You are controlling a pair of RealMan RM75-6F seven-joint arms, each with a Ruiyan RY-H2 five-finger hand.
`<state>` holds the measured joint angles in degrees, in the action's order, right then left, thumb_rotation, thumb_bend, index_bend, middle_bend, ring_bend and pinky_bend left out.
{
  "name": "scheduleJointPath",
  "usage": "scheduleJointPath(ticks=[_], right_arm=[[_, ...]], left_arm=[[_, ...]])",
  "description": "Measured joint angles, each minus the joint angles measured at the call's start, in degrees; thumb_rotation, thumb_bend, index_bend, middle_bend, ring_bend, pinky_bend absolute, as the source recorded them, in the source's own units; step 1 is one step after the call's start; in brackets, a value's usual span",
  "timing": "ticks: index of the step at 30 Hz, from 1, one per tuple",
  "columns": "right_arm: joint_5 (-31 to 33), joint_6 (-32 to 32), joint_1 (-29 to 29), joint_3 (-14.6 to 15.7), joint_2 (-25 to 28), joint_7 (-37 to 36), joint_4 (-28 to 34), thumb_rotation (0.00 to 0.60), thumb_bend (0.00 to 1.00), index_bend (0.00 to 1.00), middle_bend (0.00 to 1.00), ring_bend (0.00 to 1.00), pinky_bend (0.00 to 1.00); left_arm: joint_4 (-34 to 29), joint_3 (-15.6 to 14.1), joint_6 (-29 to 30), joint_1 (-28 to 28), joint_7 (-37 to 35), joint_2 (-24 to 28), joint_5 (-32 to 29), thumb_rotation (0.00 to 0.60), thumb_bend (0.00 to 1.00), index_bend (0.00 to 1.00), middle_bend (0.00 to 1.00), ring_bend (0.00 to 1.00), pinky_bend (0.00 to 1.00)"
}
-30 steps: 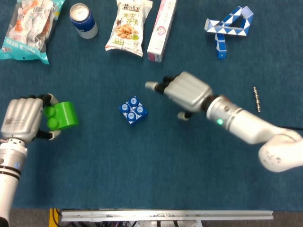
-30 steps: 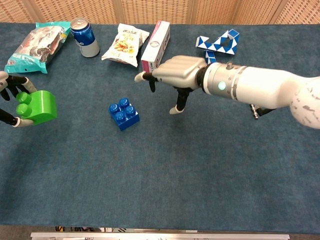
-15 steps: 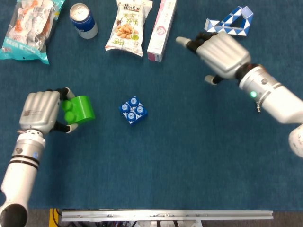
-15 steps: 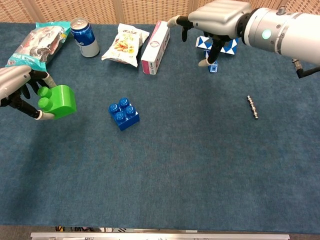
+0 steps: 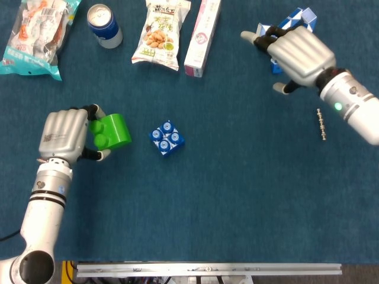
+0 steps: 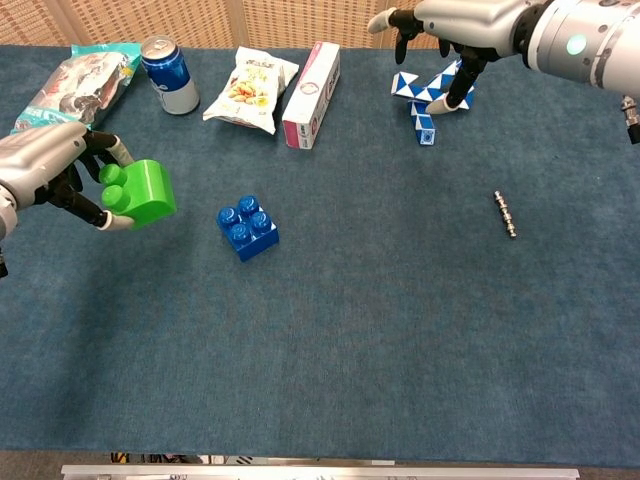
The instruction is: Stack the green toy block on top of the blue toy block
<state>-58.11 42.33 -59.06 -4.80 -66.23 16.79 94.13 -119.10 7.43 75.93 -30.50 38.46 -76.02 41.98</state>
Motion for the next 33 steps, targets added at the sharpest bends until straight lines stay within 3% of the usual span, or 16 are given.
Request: scheduleJointPath(ticks=[15,33], right_arm=[[-4.29,-1.91,2.55,-0.78,0.9,-5.92,-4.11,0.6,0.16,0.0,0.32,0.18,0.37],[-9.4,-4.55,3.93,-1.8,0.64,-11.85,-8.1,0.6,0.16,0.0,0.32,0.18,0.37]], left_arm=[[-0.2,3.19,7.04,-5.59,10.33,-7.9,-7.8,0.6,0.15,0.47,0.45,0.36,0.42],[-0.89,6.32,14.36,-9.86,15.32,-15.58,-12.33,0.6,0.15,0.46,0.45,0.36,0.42]])
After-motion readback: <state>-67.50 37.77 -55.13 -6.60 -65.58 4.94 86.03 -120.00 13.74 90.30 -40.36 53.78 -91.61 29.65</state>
